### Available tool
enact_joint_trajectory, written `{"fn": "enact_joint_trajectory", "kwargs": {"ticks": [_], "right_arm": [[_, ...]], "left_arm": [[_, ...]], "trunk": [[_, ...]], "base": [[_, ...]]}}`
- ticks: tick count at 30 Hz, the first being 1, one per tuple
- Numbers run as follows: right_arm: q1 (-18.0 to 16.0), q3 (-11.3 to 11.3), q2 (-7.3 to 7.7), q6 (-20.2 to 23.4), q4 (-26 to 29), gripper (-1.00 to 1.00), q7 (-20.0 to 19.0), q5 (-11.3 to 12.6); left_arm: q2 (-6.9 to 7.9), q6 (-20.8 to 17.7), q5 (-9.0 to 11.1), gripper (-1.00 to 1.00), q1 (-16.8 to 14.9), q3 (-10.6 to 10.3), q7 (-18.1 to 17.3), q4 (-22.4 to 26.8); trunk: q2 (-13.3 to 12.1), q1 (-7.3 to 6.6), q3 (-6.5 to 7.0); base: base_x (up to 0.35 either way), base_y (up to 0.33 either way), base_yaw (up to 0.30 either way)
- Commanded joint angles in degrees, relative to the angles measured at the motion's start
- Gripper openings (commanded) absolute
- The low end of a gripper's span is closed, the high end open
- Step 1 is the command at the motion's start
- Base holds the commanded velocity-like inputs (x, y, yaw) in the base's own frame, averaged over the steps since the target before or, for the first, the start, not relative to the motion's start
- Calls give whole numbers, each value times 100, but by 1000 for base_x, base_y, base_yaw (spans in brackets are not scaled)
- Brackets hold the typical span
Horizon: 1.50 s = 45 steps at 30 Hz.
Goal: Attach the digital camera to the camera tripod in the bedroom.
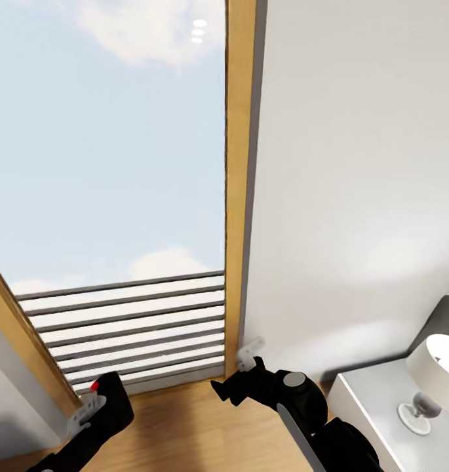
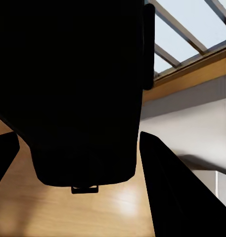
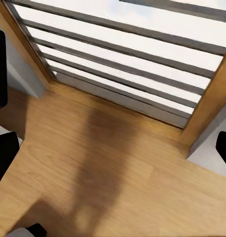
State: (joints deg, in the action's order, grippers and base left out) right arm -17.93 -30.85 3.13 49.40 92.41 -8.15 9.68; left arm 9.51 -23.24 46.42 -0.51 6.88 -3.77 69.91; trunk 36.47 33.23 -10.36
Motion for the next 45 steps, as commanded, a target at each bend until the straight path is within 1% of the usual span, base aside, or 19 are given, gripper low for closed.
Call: {"fn": "enact_joint_trajectory", "kwargs": {"ticks": [1,31,38,45], "right_arm": [[-8,-6,3,26,5,100,3,17],[-5,0,3,26,5,100,7,17],[-3,0,3,27,5,100,7,17],[-3,0,3,32,5,100,6,17]], "left_arm": [[-2,-40,16,-100,-3,12,-19,5],[-4,-40,16,-100,-2,14,-19,5],[-2,-41,17,-100,-3,13,-30,5],[-3,-40,17,-100,-2,10,-33,12]], "trunk": [[8,2,-9],[8,2,-9],[8,2,-9],[8,2,-9]], "base": [[18,0,-187],[2,0,-251],[-62,68,-259],[-38,44,-126]]}}
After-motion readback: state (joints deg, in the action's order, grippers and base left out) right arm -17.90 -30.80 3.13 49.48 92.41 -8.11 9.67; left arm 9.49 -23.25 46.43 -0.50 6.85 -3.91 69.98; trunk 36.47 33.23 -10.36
